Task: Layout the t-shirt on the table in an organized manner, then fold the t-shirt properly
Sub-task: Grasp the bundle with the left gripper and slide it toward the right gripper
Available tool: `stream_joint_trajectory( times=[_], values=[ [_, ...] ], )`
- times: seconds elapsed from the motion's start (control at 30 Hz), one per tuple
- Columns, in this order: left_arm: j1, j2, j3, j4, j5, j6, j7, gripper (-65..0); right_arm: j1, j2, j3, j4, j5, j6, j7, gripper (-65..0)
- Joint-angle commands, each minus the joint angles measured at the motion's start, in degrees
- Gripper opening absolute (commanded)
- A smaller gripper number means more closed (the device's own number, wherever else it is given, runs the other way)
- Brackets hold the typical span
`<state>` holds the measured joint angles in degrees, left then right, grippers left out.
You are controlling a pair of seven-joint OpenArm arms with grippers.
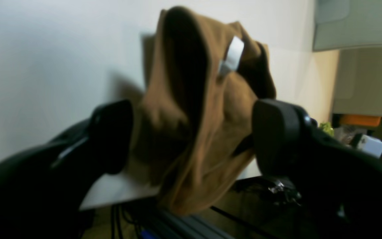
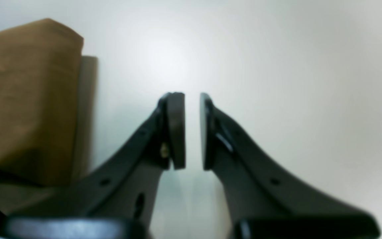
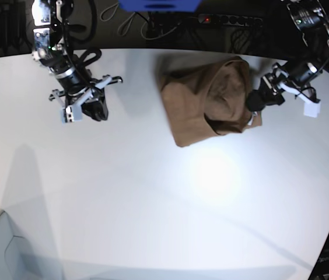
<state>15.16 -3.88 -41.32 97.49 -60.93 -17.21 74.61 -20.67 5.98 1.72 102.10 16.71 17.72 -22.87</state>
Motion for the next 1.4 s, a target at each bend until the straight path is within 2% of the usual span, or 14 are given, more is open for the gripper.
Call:
stream_joint_trajectory(
  times=[0.0,0.23,0.4,0.57,0.63,0.67,0.8,0.87,1.03,1.07,1.23,1.37],
  values=[
    [-0.61,0.32,0.31,-0.04,0.49,-0.06,-0.02,-10.2,0.14,0.22,0.09,0.88,0.57,0.53,1.29,-58.6],
    [-3.51,2.25,6.64,-5.76,7.34,-0.06,-0.81,-10.4,0.05,0.4,0.09,0.97,0.57,0.53,1.29,-58.6],
    [-3.16,1.55,14.73,-10.5,10.07,-0.15,-8.28,-10.7,-0.04,0.4,0.09,0.97,0.57,0.53,1.2,-58.6],
    [-3.07,-0.74,21.67,-14.99,10.51,-0.15,-13.99,-11.0,-0.04,0.48,0.09,0.97,0.57,0.53,1.2,-58.6],
    [-3.07,-1.53,23.17,-17.36,10.51,-0.15,-16.54,-14.9,-0.04,0.48,0.09,0.97,0.57,0.53,1.2,-58.6],
    [-3.25,-1.79,24.22,-18.86,10.51,-0.15,-17.95,-18.9,-0.04,0.48,0.09,1.06,0.57,0.53,1.2,-58.6],
    [-3.42,-3.37,28.18,-22.9,10.51,-0.15,-24.02,-40.3,-0.04,0.48,0.09,1.06,0.57,0.53,1.2,-58.6],
    [-3.42,-3.9,30.55,-24.13,10.51,-0.15,-26.65,-48.5,-0.04,0.48,0.09,1.06,0.57,0.53,1.2,-58.6],
    [-3.51,-5.92,34.77,-25.62,10.42,-0.24,-31.05,-63.2,0.05,0.48,0.09,1.06,0.57,0.53,1.2,-58.6],
    [-3.51,-6.27,34.86,-25.1,10.42,-0.24,-30.96,-65.0,0.05,0.48,0.09,1.15,0.57,0.53,1.2,-58.6],
    [-4.74,-8.74,35.12,-20.17,10.51,-0.24,-30.61,-64.7,0.05,0.48,0.17,1.32,0.57,0.53,1.2,-58.6],
    [-9.14,-13.4,39.96,-19.38,10.6,-0.24,-30.61,-64.7,0.05,0.48,0.17,1.41,0.57,0.53,1.2,-58.6]
  ],
)
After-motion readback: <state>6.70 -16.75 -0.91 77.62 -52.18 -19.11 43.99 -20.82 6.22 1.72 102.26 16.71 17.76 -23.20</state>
